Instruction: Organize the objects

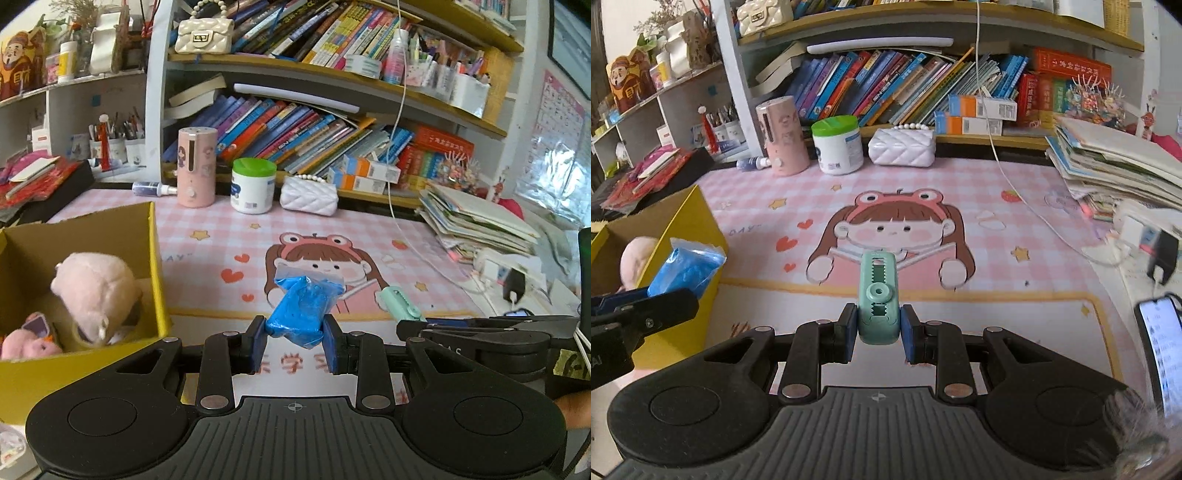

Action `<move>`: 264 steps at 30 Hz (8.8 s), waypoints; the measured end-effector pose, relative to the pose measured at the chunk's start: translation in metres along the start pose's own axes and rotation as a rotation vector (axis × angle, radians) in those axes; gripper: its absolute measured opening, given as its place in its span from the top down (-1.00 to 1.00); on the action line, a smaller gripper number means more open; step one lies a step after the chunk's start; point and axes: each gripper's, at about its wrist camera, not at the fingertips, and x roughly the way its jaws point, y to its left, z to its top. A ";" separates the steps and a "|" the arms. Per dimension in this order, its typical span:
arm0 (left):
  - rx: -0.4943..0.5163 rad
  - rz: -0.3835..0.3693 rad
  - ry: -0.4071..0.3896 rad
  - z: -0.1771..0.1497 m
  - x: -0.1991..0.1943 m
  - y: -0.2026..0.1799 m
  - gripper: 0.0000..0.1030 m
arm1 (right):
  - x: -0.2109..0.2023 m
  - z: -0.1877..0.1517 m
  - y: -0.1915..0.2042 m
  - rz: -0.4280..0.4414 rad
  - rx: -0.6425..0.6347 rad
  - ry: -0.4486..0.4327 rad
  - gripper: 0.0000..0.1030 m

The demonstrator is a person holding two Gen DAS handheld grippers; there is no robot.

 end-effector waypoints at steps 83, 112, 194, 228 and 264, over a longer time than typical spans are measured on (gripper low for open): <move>-0.210 0.269 -0.142 -0.030 -0.120 0.167 0.42 | -0.058 -0.021 0.213 0.293 -0.263 -0.166 0.55; -0.114 0.514 0.042 -0.012 -0.011 0.177 -0.23 | 0.044 0.040 0.238 0.507 -0.405 -0.066 0.55; -0.004 0.366 -0.099 -0.101 -0.158 0.138 -1.00 | -0.087 -0.094 0.218 0.015 -0.166 -0.151 -0.89; 0.115 0.291 -0.031 -0.100 -0.122 0.060 -1.00 | -0.126 -0.139 0.134 -0.282 -0.011 -0.085 -1.00; 0.071 0.387 0.045 -0.104 -0.114 0.049 -1.00 | -0.115 -0.146 0.132 -0.335 -0.032 -0.011 -1.00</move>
